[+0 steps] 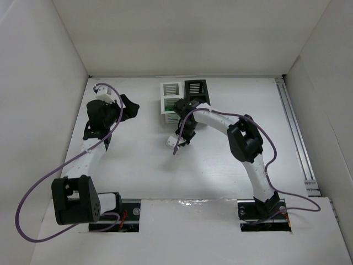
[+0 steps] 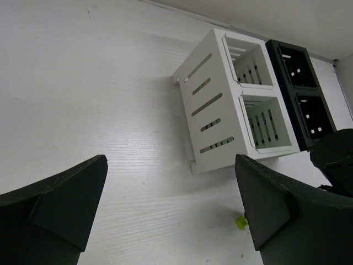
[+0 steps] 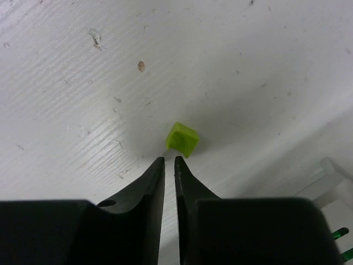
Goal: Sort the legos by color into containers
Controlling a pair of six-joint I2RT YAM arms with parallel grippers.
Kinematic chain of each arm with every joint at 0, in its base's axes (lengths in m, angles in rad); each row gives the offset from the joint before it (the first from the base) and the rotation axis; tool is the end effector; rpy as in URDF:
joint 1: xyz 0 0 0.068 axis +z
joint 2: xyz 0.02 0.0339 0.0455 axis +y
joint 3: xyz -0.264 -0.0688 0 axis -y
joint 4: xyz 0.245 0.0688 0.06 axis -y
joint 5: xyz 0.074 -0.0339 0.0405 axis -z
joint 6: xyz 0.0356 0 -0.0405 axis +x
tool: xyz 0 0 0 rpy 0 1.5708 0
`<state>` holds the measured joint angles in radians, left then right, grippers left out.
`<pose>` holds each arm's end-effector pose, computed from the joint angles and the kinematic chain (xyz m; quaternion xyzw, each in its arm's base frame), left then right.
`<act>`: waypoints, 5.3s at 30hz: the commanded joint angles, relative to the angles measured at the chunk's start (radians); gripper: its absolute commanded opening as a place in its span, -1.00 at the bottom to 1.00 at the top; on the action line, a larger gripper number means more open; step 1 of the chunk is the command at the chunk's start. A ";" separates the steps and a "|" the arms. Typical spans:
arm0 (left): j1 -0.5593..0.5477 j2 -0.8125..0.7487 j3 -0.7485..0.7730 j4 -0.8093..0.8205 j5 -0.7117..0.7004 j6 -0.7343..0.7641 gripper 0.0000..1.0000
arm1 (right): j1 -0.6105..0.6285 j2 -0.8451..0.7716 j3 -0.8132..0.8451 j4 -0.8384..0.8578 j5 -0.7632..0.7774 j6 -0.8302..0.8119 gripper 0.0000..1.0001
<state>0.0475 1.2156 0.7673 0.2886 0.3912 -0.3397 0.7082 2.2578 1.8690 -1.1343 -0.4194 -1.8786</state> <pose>0.2809 -0.0002 0.2919 -0.0200 0.7570 -0.2390 0.6078 0.3263 0.2985 0.1739 -0.9418 0.2630 0.1606 0.1344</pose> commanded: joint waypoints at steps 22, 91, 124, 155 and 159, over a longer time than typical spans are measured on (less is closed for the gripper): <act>0.006 -0.013 0.027 0.069 0.029 -0.010 1.00 | -0.006 -0.112 -0.090 0.107 -0.058 0.099 0.63; -0.027 0.005 0.164 -0.025 -0.024 0.077 1.00 | 0.008 -0.602 -0.327 0.792 -0.256 0.917 -1.00; -0.037 0.104 0.316 -0.114 -0.014 0.019 1.00 | -0.128 0.019 0.246 1.102 0.235 2.026 -1.00; -0.073 0.140 0.366 -0.109 -0.014 0.040 1.00 | -0.147 -0.125 0.124 1.088 0.202 2.024 0.06; -0.161 0.121 0.408 -0.177 -0.106 0.155 1.00 | -0.177 -0.358 -0.057 1.217 0.244 2.006 0.06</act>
<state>-0.0612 1.3647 1.1091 0.1192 0.3328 -0.2790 0.5583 2.1120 1.8675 -0.1017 -0.1909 0.1535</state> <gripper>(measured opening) 0.997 0.531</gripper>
